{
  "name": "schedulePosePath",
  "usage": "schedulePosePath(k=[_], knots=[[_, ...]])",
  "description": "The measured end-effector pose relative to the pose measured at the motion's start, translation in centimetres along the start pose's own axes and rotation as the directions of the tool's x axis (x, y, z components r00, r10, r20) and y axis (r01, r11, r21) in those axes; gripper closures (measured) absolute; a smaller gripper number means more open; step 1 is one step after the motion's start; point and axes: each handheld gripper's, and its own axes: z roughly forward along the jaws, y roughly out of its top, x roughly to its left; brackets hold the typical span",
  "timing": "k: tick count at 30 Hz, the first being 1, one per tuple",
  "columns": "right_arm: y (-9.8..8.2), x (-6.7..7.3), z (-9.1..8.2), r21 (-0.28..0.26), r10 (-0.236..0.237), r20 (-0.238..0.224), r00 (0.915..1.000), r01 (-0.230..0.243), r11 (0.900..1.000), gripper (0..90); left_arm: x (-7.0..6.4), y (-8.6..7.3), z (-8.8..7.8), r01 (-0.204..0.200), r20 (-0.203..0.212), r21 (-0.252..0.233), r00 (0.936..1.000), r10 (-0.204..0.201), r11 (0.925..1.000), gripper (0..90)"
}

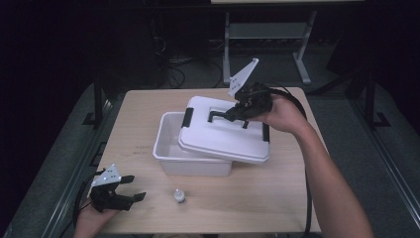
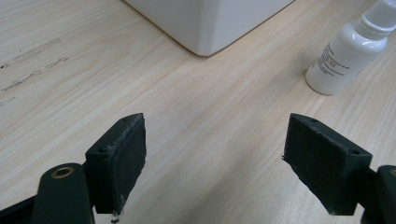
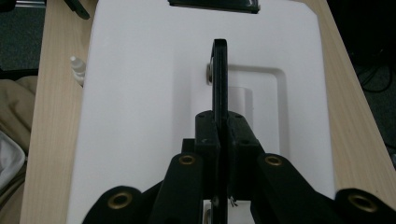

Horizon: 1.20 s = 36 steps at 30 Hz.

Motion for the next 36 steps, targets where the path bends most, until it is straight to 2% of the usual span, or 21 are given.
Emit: schedulePosePath(k=[6, 9, 16, 29, 36], knots=[[-1.6, 0.4, -1.4, 0.005, 0.012, 0.025, 0.9996, -0.012, 1.000, 84.6, -0.1, 0.0, 0.1, -0.008, -0.001, 0.011, 1.0000, 0.008, 0.9999, 20.5], [-2.9, 1.0, -2.7, -0.017, 0.030, 0.038, 0.9988, -0.029, 0.999, 84.6, -0.2, 0.1, 0.0, -0.006, -0.001, 0.005, 1.0000, 0.006, 1.0000, 20.5], [-5.1, 1.6, -4.2, -0.002, 0.058, 0.062, 0.9964, -0.058, 0.998, 84.5, -0.2, -0.1, 0.0, 0.003, -0.002, 0.004, 1.0000, -0.003, 1.0000, 20.5], [-10.6, 2.5, -7.0, -0.013, 0.135, 0.104, 0.9854, -0.134, 0.991, 84.5, -0.3, -0.2, 0.1, 0.005, -0.005, 0.011, 1.0000, -0.005, 0.9999, 20.5], [-13.0, 2.8, -7.6, -0.004, 0.167, 0.120, 0.9786, -0.168, 0.986, 84.5, -0.4, -0.1, 0.3, 0.002, -0.002, 0.014, 1.0000, -0.002, 0.9999, 20.5]])
